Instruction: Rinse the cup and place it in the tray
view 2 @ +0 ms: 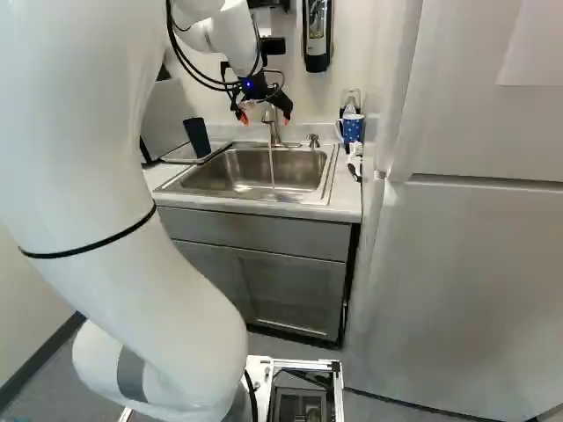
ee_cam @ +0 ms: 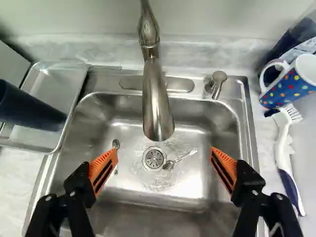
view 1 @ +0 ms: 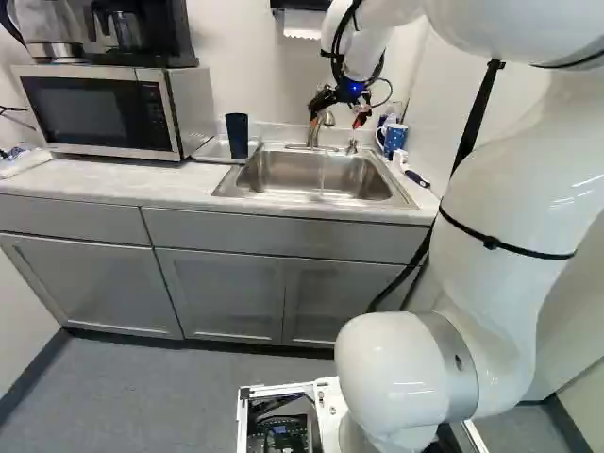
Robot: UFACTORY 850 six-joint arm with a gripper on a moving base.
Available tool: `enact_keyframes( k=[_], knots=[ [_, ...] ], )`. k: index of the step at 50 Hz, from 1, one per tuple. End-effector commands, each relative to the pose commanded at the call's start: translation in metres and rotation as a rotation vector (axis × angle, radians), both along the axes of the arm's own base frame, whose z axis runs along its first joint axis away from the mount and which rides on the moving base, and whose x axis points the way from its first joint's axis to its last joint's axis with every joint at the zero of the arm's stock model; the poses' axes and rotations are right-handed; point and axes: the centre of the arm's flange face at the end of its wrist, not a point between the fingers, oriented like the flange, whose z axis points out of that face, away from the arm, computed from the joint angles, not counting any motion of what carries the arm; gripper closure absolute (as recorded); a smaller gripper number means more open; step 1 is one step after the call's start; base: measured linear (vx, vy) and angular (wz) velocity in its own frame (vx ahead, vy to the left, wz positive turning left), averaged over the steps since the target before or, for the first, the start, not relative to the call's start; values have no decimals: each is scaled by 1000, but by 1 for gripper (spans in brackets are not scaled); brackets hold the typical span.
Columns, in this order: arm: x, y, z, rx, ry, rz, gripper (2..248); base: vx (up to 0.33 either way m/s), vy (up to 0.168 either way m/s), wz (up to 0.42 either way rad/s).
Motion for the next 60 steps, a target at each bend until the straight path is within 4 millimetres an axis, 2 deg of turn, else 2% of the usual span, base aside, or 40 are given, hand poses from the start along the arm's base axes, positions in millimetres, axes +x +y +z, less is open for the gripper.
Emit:
enact_keyframes(
  k=[10,33,60],
  knots=[
    [21,-3,16,-7,-96,-5,3,0,0,0],
    [74,-1,30,-22,-337,-5,3,0,0,0],
    [96,27,47,-41,-559,42,3,0,0,0]
  ],
)
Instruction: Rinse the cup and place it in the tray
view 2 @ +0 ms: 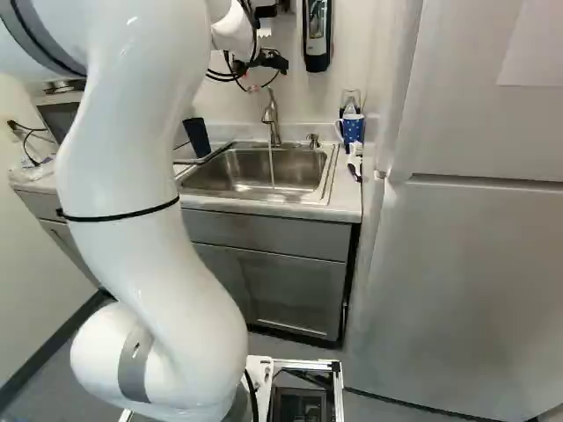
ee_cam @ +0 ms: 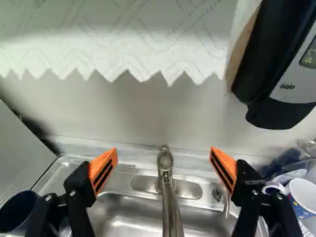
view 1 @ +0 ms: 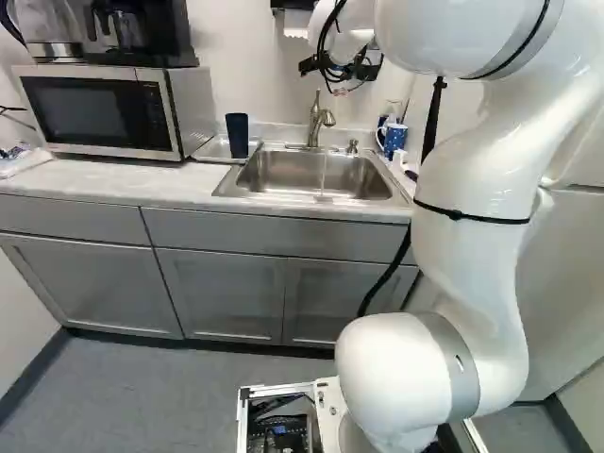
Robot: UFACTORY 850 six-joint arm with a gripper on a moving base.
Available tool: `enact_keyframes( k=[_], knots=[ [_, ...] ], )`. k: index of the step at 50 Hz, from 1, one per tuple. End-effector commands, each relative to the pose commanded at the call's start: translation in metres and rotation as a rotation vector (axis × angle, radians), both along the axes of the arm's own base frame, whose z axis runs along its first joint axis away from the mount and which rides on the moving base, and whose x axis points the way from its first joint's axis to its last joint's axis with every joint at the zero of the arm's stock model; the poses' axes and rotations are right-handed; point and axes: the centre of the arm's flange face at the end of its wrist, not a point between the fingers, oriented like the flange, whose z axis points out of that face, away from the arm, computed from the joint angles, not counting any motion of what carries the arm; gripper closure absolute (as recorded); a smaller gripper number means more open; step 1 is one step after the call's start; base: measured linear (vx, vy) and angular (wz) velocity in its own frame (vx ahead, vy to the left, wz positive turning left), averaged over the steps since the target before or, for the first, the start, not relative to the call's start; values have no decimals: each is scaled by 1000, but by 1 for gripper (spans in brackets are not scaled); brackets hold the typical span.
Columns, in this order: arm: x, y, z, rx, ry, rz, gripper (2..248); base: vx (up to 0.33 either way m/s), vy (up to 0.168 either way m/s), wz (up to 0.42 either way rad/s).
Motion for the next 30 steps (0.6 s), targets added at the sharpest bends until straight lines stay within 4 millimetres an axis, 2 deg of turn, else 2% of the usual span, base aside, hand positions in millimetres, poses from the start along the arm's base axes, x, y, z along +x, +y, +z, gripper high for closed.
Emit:
enact_keyframes(
  k=[30],
  knots=[
    [37,38,-4,0,-20,56,3,0,0,0]
  ],
)
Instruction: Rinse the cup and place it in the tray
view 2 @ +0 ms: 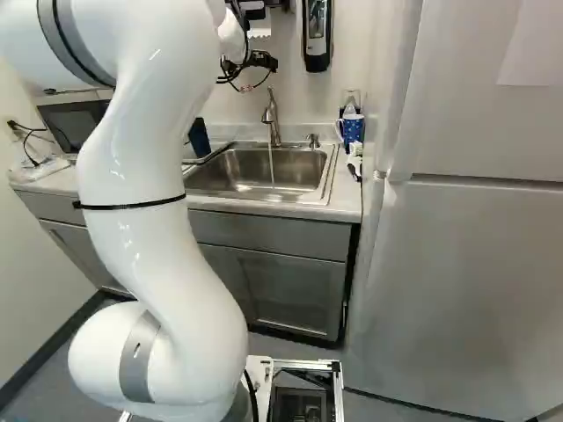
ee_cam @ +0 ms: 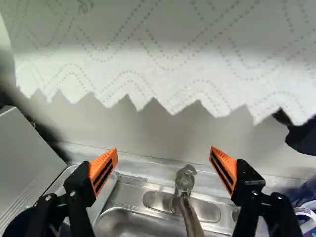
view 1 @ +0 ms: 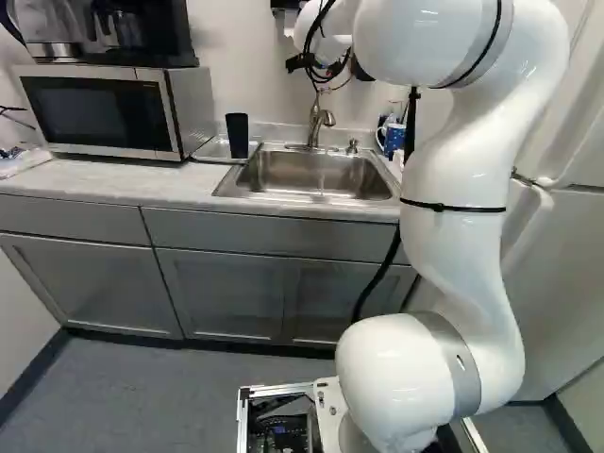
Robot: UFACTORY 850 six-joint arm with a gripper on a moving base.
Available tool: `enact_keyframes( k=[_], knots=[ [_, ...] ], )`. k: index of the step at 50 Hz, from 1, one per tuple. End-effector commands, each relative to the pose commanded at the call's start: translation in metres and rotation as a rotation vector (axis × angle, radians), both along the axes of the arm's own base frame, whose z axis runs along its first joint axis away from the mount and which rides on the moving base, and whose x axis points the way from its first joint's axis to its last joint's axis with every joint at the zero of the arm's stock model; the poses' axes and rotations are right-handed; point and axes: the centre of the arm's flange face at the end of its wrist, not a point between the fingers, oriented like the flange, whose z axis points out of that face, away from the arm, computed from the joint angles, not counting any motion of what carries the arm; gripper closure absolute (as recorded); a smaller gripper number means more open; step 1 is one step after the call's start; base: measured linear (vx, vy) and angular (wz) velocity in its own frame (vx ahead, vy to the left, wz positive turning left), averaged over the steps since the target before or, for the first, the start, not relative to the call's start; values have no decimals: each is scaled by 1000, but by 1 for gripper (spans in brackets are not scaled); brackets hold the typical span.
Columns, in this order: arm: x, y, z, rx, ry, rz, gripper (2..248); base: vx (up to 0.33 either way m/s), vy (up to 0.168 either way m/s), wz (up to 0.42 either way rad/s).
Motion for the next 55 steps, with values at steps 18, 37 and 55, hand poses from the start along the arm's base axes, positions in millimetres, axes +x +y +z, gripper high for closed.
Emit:
enact_keyframes(
  k=[18,37,55],
  knots=[
    [22,17,-7,-2,30,23,3,0,0,0],
    [33,17,-14,-4,80,22,3,0,0,0],
    [31,16,-18,-7,121,22,3,0,0,0]
  ],
)
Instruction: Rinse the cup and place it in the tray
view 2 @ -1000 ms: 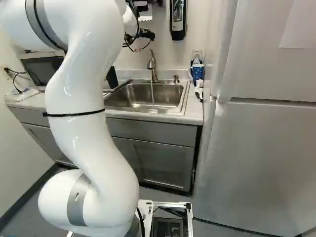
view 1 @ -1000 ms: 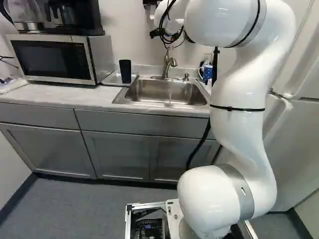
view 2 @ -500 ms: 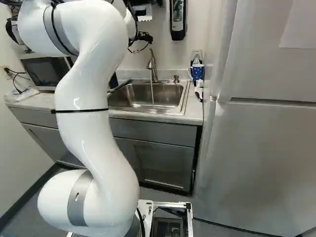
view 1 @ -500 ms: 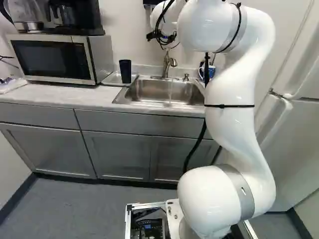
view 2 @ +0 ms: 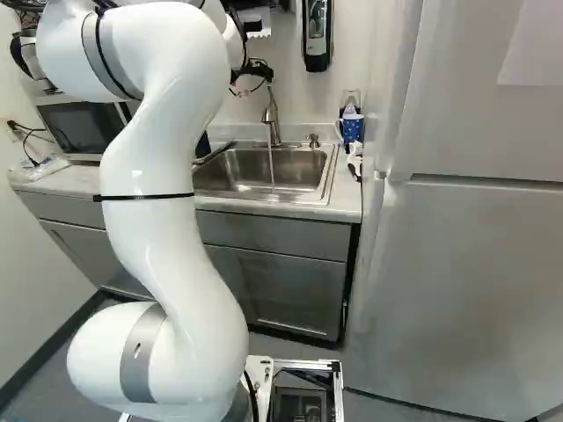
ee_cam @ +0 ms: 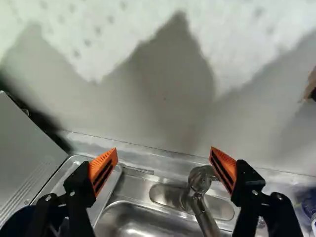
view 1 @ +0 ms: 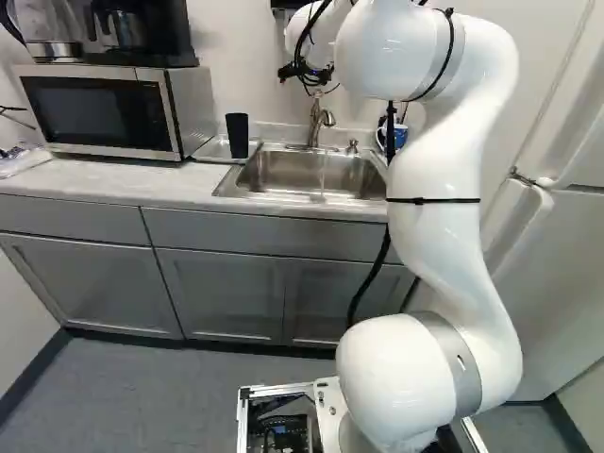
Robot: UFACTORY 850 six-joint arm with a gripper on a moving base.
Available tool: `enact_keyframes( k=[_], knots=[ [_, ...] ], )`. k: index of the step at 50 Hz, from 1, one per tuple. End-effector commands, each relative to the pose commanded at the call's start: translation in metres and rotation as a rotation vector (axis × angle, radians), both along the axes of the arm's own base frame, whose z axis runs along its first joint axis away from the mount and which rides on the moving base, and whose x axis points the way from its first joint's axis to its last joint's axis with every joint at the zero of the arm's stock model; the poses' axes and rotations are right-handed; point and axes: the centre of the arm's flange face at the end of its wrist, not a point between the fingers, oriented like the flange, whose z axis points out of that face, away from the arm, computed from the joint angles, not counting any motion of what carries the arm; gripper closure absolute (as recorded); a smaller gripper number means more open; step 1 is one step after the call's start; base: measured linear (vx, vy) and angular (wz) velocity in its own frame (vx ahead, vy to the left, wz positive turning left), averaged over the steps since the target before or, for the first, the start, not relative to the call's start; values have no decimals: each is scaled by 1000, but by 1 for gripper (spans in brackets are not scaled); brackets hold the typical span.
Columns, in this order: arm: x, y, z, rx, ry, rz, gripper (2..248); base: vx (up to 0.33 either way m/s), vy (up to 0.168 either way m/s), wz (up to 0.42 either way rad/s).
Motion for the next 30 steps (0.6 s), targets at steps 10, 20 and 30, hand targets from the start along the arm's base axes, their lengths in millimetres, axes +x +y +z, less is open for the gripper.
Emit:
enact_keyframes(
  k=[10,20,30],
  knots=[
    [-1,1,-2,-2,25,2,3,0,0,0],
    [-2,2,-4,-3,51,4,3,0,0,0],
    [-3,3,-7,-5,80,6,3,0,0,0]
  ],
)
